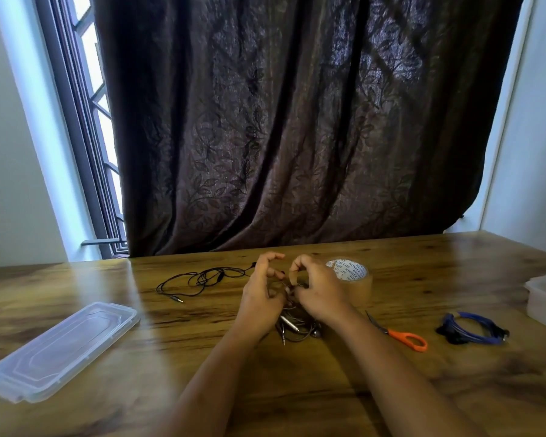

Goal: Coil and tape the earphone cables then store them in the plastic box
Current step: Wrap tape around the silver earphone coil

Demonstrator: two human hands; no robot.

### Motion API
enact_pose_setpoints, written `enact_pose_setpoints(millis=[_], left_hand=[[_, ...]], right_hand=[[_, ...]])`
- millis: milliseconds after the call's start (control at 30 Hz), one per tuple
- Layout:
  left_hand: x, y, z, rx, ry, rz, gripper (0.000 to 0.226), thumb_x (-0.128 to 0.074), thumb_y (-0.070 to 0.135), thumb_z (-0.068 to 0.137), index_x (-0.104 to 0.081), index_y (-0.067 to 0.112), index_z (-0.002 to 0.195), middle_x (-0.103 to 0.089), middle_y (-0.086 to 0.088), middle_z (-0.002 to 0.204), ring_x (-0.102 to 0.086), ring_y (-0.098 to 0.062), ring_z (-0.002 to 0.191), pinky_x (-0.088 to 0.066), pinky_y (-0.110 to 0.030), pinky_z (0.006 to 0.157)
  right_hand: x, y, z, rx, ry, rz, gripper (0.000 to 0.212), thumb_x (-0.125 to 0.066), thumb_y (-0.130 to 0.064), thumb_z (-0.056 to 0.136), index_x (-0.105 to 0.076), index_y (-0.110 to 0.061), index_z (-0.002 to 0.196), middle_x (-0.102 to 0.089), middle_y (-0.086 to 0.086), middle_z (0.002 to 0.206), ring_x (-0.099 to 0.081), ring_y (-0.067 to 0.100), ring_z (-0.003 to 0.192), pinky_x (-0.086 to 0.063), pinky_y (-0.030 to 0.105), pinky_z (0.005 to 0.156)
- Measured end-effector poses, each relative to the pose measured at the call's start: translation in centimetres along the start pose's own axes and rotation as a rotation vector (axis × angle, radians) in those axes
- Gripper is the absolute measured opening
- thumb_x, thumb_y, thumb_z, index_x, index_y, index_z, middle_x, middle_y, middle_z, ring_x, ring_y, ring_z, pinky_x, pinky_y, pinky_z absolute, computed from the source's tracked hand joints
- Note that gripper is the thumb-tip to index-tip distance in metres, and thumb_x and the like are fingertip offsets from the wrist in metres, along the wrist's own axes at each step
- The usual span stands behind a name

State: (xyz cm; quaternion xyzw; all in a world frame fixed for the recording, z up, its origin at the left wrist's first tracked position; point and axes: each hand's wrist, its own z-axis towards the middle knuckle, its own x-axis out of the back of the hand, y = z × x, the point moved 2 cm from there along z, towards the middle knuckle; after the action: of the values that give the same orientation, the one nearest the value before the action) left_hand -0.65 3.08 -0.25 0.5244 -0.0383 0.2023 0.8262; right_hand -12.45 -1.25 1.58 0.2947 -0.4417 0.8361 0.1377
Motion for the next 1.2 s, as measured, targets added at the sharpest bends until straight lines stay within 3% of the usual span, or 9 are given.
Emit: enact_pose_setpoints(millis=[233,367,500,600,700,767,867,1033,1200], left_hand=[[0.23,-1.05,0.54,0.119,0.067,-0.188,0.049,-0.056,-0.011,0.083,-0.050,0.032,0.106,-0.054,-0.009,0.112,-0.058,-0.026,0.082,-0.052,-0.045,0.075],[0.15,-1.12,0.48,0.128,0.050,-0.093,0.035,-0.056,-0.006,0.085,-0.054,0.024,0.102,-0.061,-0.008,0.109,-0.063,-0.025,0.086,-0.054,-0.043,0.074],[0.07,-0.52,0.24,0.082,0.009,0.098,0.024,-0.051,-0.001,0.091,-0.057,0.019,0.104,-0.064,0.001,0.093,-0.060,-0.005,0.074,-0.045,-0.013,0.057],[-0.04,-0.44,0.06,0.072,-0.006,0.174,0.026,-0.047,-0.003,0.091,-0.055,0.017,0.104,-0.063,0.001,0.090,-0.059,-0.006,0.075,-0.045,-0.011,0.057],[-0.05,-0.54,-0.05,0.115,-0.043,0.158,0.026,-0.045,-0.003,0.092,-0.052,0.019,0.104,-0.062,-0.001,0.092,-0.060,-0.010,0.077,-0.047,-0.015,0.058],[-0.23,-0.52,-0.14,0.169,-0.091,0.108,0.027,-0.044,-0.002,0.093,-0.049,0.019,0.107,-0.061,-0.002,0.095,-0.060,-0.012,0.082,-0.047,-0.020,0.062],[-0.44,-0.60,-0.16,0.274,-0.110,-0.044,0.026,-0.045,0.001,0.095,-0.048,0.020,0.112,-0.062,-0.004,0.100,-0.062,-0.014,0.088,-0.051,-0.027,0.072],[-0.14,-0.61,0.20,0.414,-0.063,-0.448,0.021,-0.043,0.003,0.097,-0.049,0.014,0.114,-0.066,-0.013,0.102,-0.067,-0.018,0.080,-0.056,-0.032,0.068],[0.34,-0.31,0.20,0.465,-0.030,-0.638,0.023,-0.040,0.000,0.098,-0.052,0.012,0.114,-0.064,-0.014,0.097,-0.066,-0.014,0.061,-0.056,-0.029,0.054]], right_hand=[[-0.02,0.03,-0.08,0.014,-0.073,-0.017,0.042,-0.050,0.012,0.076,-0.051,-0.027,0.090,-0.050,-0.006,0.109,-0.047,0.013,0.104,-0.044,0.029,0.084],[-0.08,-0.37,-0.34,0.038,-0.099,-0.018,0.047,-0.046,0.016,0.075,-0.056,-0.028,0.086,-0.050,-0.006,0.112,-0.046,0.011,0.106,-0.039,0.019,0.080],[-0.02,-0.45,-0.38,0.066,-0.084,-0.030,0.046,-0.044,0.018,0.076,-0.057,-0.024,0.087,-0.050,-0.003,0.112,-0.046,0.008,0.100,-0.037,-0.001,0.066],[-0.18,-0.31,-0.32,0.084,-0.079,-0.086,0.042,-0.046,0.015,0.078,-0.057,-0.025,0.086,-0.053,-0.004,0.110,-0.048,0.008,0.096,-0.038,0.003,0.067],[-0.32,-0.23,-0.29,0.085,-0.086,-0.108,0.043,-0.047,0.011,0.077,-0.052,-0.031,0.084,-0.055,-0.003,0.108,-0.049,0.014,0.100,-0.041,0.018,0.076],[-0.34,-0.34,-0.35,0.102,-0.095,-0.120,0.044,-0.048,0.010,0.077,-0.049,-0.033,0.085,-0.056,-0.003,0.107,-0.049,0.016,0.102,-0.043,0.026,0.080],[-0.17,-0.37,-0.50,0.092,-0.108,-0.098,0.042,-0.048,0.010,0.078,-0.051,-0.030,0.091,-0.058,-0.004,0.107,-0.052,0.013,0.100,-0.046,0.026,0.078],[0.30,-0.31,-0.54,0.009,-0.092,0.143,0.046,-0.050,0.011,0.084,-0.051,-0.028,0.110,-0.059,-0.004,0.101,-0.059,0.004,0.087,-0.052,0.014,0.065],[-0.06,0.26,-0.23,-0.080,-0.065,0.432,0.044,-0.065,-0.010,0.087,-0.044,-0.043,0.107,-0.068,-0.002,0.102,-0.068,0.016,0.091,-0.057,0.038,0.082]])
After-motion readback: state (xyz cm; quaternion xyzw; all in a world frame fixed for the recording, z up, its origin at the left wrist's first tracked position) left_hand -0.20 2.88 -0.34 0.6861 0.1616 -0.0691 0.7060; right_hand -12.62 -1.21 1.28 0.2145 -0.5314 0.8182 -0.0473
